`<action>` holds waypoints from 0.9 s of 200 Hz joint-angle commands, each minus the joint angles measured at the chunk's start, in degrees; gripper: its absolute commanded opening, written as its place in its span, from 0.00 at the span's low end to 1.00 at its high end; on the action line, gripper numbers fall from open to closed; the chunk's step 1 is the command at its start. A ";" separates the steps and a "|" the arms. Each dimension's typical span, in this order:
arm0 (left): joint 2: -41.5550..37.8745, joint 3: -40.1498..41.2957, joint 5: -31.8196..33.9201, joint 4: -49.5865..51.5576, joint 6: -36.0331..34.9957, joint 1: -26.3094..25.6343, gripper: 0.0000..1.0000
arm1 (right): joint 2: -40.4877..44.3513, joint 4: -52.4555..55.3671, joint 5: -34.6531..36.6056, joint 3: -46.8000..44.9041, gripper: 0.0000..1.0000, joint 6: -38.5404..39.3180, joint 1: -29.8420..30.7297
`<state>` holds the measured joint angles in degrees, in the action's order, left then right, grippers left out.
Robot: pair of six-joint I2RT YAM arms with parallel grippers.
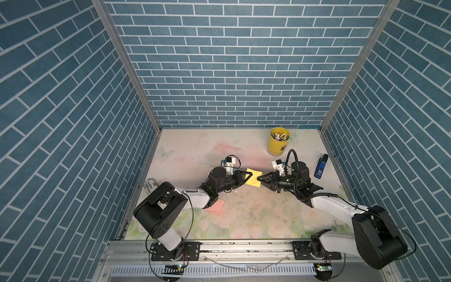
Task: Tear off pages from different memo pads
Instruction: Pick up the memo pad from the center of the board.
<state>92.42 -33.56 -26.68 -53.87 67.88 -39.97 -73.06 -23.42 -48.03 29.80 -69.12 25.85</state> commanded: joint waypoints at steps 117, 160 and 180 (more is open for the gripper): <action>-2.08 2.36 -2.81 -6.89 3.85 -0.38 0.15 | -5.88 -14.90 -2.08 -0.41 0.54 -3.41 0.17; -1.68 2.47 -2.33 -6.33 3.14 -0.11 0.17 | -3.98 -14.12 -1.48 -0.44 0.32 -3.40 0.84; -1.51 2.14 -2.28 -6.34 3.22 -0.02 0.21 | -4.09 -14.93 -0.77 -0.80 0.23 -3.63 0.95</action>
<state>90.28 -31.44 -28.69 -58.00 71.35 -40.05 -78.30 -35.66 -49.08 28.93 -71.26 26.44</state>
